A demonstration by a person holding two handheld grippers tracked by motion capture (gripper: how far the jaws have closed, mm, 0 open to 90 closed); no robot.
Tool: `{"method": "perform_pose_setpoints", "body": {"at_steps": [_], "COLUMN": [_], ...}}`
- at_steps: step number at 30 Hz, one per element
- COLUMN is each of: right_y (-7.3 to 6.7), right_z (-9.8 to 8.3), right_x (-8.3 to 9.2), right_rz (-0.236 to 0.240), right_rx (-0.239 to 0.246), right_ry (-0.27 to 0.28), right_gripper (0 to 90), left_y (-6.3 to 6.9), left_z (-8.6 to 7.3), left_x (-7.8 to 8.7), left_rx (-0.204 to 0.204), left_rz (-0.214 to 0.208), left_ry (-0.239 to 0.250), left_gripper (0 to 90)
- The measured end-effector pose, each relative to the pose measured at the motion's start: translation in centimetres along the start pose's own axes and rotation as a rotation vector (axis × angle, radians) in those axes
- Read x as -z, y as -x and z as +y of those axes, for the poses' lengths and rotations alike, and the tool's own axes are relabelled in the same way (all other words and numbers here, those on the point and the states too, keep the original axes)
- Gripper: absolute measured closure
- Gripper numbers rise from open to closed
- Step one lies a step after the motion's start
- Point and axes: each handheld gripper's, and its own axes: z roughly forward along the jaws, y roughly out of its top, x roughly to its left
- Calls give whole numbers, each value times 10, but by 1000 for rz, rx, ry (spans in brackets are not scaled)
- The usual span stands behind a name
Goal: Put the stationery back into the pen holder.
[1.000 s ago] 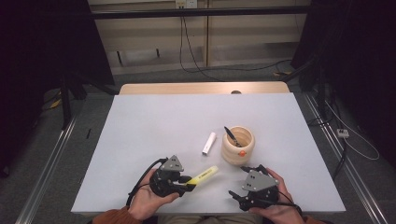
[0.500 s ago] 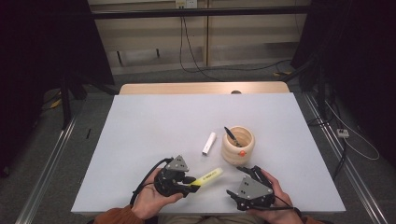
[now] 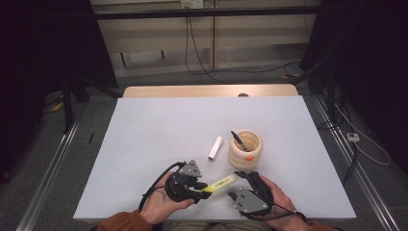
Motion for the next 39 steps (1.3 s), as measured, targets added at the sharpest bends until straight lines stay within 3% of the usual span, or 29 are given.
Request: {"method": "perform_pose_setpoints", "body": {"at_steps": [1, 2, 3, 5, 6, 7, 8, 11, 12, 13, 17, 19, 20, 25, 27, 29, 33, 39], "right_y": [-1, 0, 1, -1, 1, -1, -1, -3, -4, -5, -7, -8, -7, -12, -11, -14, -13, -15], "right_z": [1, 1, 2, 4, 5, 5, 6, 7, 7, 7, 6, 6, 6, 8, 10, 8, 8, 8], "right_x": [-1, -2, -3, -5, -6, -7, -7, -8, -9, -9, -10, -11, -12, -12, -12, -13, -13, -15], "right_rz": [-9, -10, -13, -23, -13, -30, -35, -50, -58, -55, -93, -82, -82, -85, -82, -74, -86, -65], "right_rx": [19, 56, 92, 109, 150, 129, 138, 199, 211, 219, 273, 271, 300, 301, 350, 295, 312, 325], "right_ry": [-4, -7, -4, -3, -10, -4, -5, -18, -23, -23, -33, -31, -23, -9, -1, -13, -10, -30], "right_gripper": [349, 360, 364, 384, 391, 400, 413, 437, 440, 447, 481, 510, 521, 594, 635, 657, 688, 714], "left_y": [1, 0, 1, 1, -1, 0, -2, -3, -3, -2, -1, 1, 1, 2, 3, 4, 3, 3], "left_z": [1, 2, 2, 5, 7, 8, 10, 15, 17, 18, 24, 27, 27, 31, 31, 30, 30, 29], "left_x": [-1, -1, -3, -2, -2, -3, -3, -7, -7, -8, -12, -15, -15, -20, -20, -20, -21, -24], "left_rx": [-4, -6, 18, 7, 4, 18, 5, -9, -22, -2, -20, -23, -27, -34, -26, -19, -11, 11], "left_rz": [20, 1, 1, 23, 1, -1, -1, -12, 12, -16, -19, -22, -26, -38, -44, -46, -52, -61], "left_ry": [-12, -13, 7, -6, 1, 3, -5, -14, -30, 3, -12, -15, -19, -16, -14, -4, 11, 18], "left_gripper": [673, 673, 673, 673, 673, 673, 673, 673, 673, 673, 673, 673, 673, 673, 673, 673, 672, 672]}}
